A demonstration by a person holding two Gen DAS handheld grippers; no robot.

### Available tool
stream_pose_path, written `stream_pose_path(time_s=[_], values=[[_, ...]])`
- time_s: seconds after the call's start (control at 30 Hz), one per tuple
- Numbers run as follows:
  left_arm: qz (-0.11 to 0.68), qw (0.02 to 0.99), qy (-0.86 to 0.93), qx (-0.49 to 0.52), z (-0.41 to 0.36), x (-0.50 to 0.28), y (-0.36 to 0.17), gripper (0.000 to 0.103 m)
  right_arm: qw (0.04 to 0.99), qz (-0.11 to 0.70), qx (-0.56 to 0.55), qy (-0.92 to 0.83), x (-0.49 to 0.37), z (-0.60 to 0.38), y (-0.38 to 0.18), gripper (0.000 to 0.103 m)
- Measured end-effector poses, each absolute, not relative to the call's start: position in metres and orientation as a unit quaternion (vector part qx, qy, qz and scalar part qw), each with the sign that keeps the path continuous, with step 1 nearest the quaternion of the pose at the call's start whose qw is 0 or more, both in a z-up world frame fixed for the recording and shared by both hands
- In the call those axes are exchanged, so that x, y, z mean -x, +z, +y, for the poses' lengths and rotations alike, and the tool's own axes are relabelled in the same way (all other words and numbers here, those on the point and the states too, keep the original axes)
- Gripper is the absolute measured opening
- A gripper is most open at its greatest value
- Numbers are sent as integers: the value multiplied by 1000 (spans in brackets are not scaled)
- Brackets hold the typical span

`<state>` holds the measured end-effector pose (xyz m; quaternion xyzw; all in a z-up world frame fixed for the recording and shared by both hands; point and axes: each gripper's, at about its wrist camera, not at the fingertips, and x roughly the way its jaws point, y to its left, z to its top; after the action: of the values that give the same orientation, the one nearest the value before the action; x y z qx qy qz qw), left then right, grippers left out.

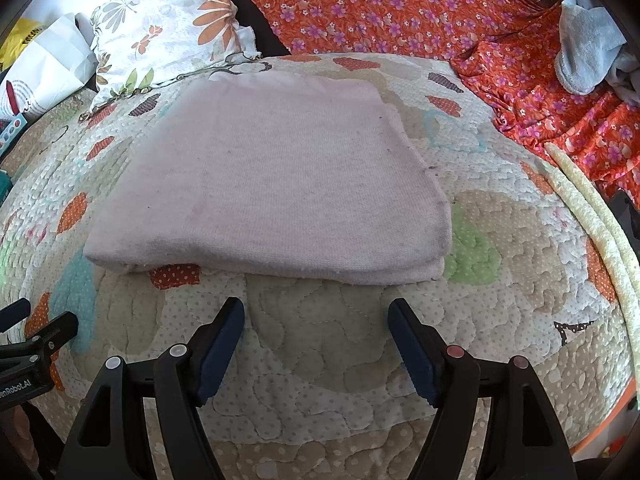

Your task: Fold small clothes

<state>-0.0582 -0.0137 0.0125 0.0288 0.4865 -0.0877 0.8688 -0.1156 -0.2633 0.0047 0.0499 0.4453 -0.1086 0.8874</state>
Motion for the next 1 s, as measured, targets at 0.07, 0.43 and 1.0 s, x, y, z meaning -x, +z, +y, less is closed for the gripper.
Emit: stream_pose_path(time_s=[0.07, 0.43, 1.0], values=[[485, 870, -87, -27, -14, 59, 13, 103, 887, 446, -50, -109, 116, -265, 5, 79], [481, 872, -88, -12, -11, 57, 10, 103, 887, 446, -46, -113, 117, -264, 6, 79], [455, 887, -74, 2, -7, 66, 27, 103, 923, 367, -28, -111, 111, -262, 58, 79]])
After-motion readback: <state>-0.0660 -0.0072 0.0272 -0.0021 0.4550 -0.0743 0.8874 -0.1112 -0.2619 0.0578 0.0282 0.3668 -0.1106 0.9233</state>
